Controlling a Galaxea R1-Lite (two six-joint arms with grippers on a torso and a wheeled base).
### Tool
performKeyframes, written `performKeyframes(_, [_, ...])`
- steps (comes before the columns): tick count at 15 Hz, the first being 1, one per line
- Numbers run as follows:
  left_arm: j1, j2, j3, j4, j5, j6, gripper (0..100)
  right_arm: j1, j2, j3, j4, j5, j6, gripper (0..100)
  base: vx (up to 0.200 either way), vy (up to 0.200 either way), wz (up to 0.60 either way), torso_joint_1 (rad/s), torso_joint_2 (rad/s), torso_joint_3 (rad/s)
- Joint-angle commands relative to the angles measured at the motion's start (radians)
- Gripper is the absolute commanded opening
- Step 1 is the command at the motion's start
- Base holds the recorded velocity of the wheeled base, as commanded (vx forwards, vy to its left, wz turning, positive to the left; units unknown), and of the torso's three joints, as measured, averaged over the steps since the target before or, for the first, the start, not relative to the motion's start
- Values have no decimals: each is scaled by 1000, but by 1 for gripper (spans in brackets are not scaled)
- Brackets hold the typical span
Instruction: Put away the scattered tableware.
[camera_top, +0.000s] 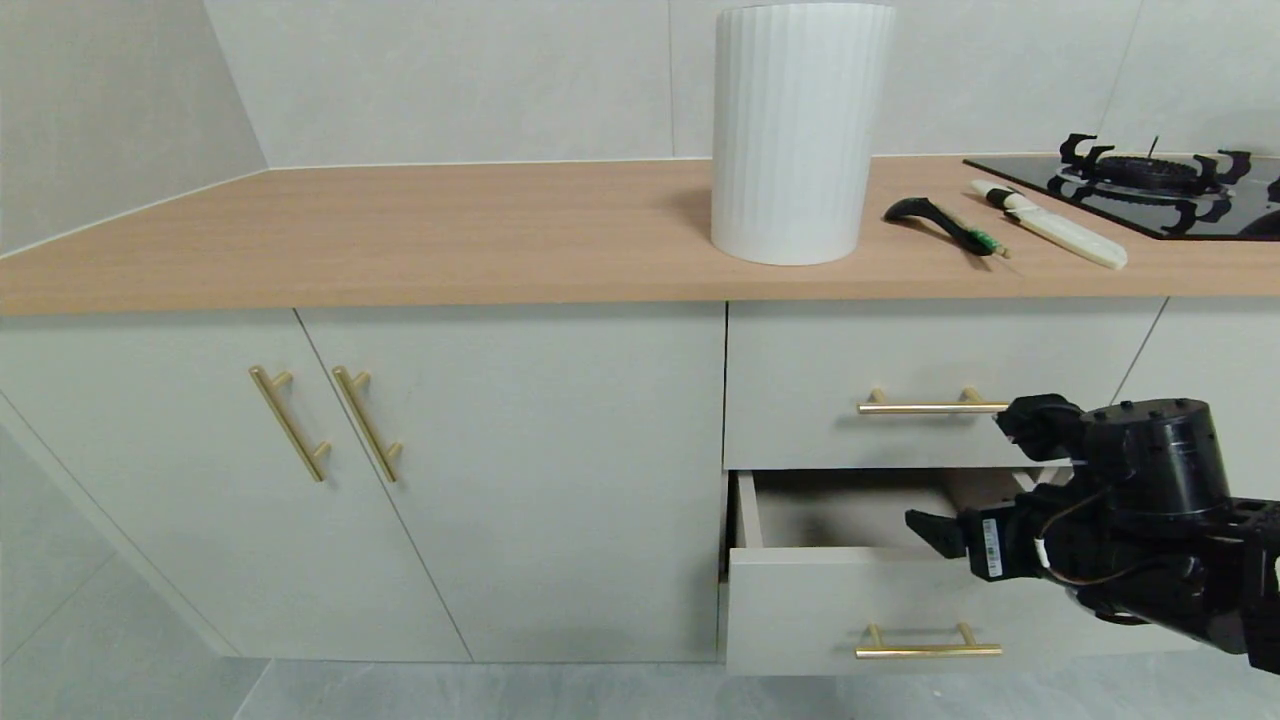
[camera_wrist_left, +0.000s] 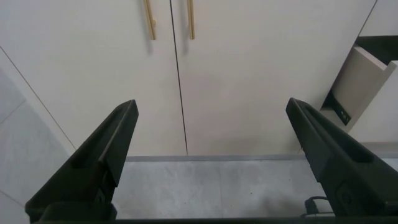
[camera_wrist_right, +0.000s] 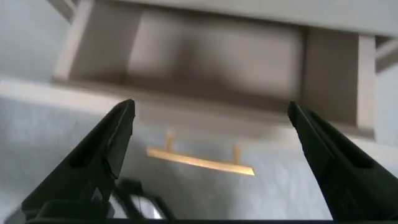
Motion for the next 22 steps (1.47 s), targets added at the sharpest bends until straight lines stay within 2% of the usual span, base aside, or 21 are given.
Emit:
performKeyframes(1, [0,1,0,0,0,0,100,1,132,25,-102,-28,6,100,0,0,0,0,0,0])
performKeyframes(4, [0,1,0,0,0,1,100,1,255,25,-244,-91,35,100,0,0,0,0,0,0])
performKeyframes(7, [0,1,0,0,0,1,100,-2,321,25,-303,-98,45,100,0,0,0,0,0,0])
performKeyframes(17, [0,1,0,0,0,1,100,-1,302,42,-287,-95,39,100,0,0,0,0,0,0])
performKeyframes(22, [0,1,0,0,0,1,100,6,217,39,-145,-86,34,100,0,0,0,0,0,0])
